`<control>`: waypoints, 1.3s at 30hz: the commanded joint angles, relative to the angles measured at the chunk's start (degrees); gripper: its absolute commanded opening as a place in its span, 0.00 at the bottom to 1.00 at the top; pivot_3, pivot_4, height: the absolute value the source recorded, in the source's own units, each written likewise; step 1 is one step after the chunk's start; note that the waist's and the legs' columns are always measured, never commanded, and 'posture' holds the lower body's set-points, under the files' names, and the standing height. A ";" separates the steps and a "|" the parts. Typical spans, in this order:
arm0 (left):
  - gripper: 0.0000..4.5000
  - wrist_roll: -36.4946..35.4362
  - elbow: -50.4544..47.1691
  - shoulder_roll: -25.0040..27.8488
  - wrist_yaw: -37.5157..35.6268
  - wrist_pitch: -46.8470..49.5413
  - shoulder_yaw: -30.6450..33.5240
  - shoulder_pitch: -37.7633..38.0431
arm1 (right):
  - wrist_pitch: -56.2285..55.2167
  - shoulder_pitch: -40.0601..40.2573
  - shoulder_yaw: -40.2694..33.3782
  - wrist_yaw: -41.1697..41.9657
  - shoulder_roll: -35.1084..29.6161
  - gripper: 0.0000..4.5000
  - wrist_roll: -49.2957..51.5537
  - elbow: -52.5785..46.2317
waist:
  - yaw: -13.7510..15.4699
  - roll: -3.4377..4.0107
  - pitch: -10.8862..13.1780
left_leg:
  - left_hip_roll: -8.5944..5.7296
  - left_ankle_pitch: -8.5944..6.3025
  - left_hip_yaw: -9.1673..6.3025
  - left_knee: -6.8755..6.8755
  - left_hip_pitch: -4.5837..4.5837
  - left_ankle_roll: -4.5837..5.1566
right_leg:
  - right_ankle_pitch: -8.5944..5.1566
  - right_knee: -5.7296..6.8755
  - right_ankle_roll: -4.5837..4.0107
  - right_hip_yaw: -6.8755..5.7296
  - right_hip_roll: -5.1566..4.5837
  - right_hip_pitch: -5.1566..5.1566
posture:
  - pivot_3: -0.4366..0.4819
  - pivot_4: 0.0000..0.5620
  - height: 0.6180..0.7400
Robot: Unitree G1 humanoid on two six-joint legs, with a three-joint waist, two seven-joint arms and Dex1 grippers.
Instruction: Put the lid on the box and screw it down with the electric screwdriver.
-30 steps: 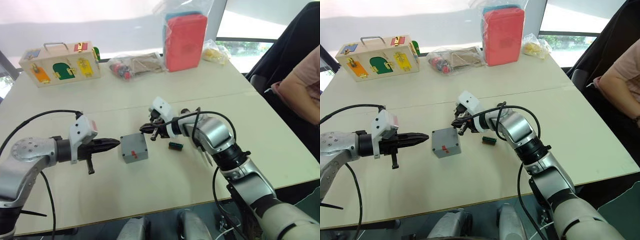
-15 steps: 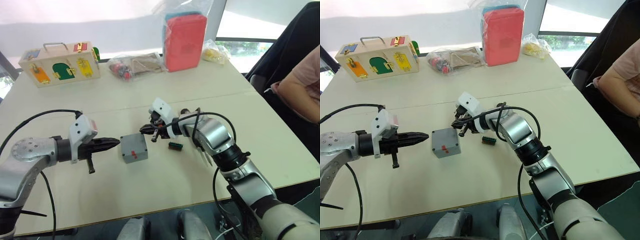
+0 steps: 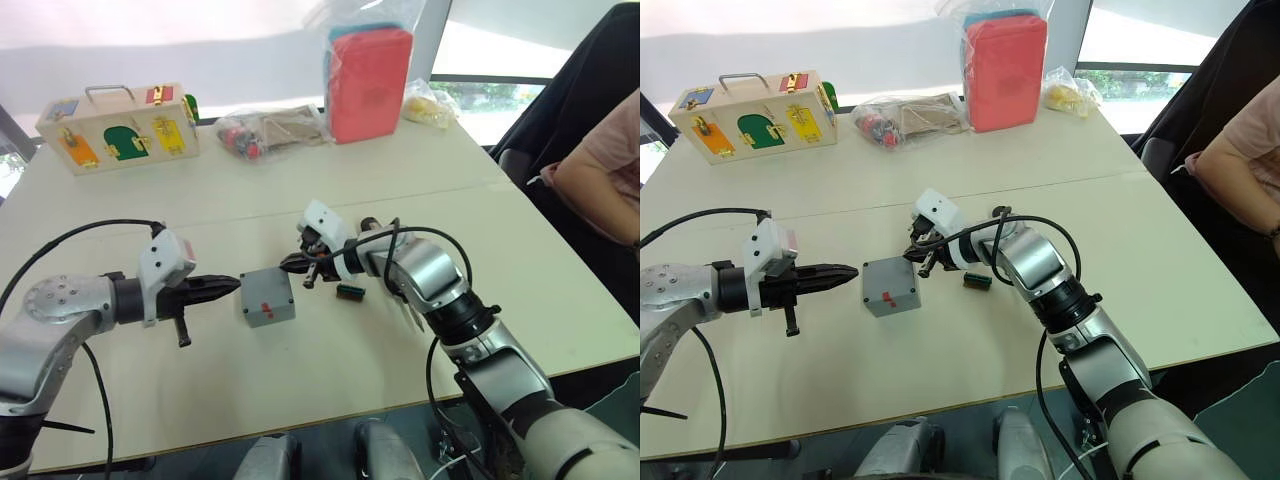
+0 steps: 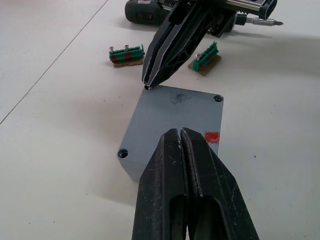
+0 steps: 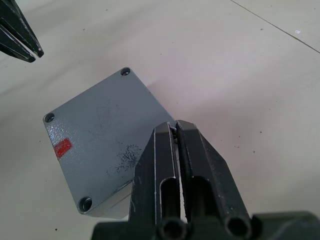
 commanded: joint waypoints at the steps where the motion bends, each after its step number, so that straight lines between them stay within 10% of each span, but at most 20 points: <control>1: 0.00 -0.35 -1.76 -0.19 0.37 -0.46 0.89 -0.40 | -1.69 0.36 1.48 0.76 0.61 0.01 -0.97 0.80 | -0.01 0.00 0.00 | 0.00 0.00 0.00 0.00 0.00 0.00 | 0.00 0.00 0.00 0.00 0.00 0.00 | 0.48 0.27 1.00; 11: 0.00 -0.06 -2.15 -0.60 0.62 -0.52 0.43 -0.23 | -3.02 0.50 1.22 1.92 0.92 0.10 -1.95 3.58 | -0.04 0.00 0.00 | 0.00 0.00 0.00 0.00 0.02 -0.01 | 0.00 0.00 0.00 0.00 0.01 0.01 | 0.48 0.27 1.00; 22: 0.00 -0.02 -1.33 -1.27 0.43 -0.80 -0.69 -1.20 | 0.33 0.22 -2.09 3.85 -4.80 0.99 -0.31 -7.40 | 0.24 0.00 0.00 | -0.01 0.01 0.00 0.00 -0.01 -0.01 | 0.00 0.00 0.00 -0.01 -0.02 0.02 | 0.48 0.27 1.00; 39: 0.00 0.95 -0.04 -5.36 -0.89 -3.18 -6.21 -7.14 | 38.56 -7.48 -5.31 -1.14 -26.36 1.00 3.60 -9.90 | 0.10 0.04 0.05 | 0.01 -0.02 0.00 -0.01 -0.14 0.05 | 0.00 -0.03 -0.01 -0.02 -0.06 -0.09 | 0.48 0.27 1.00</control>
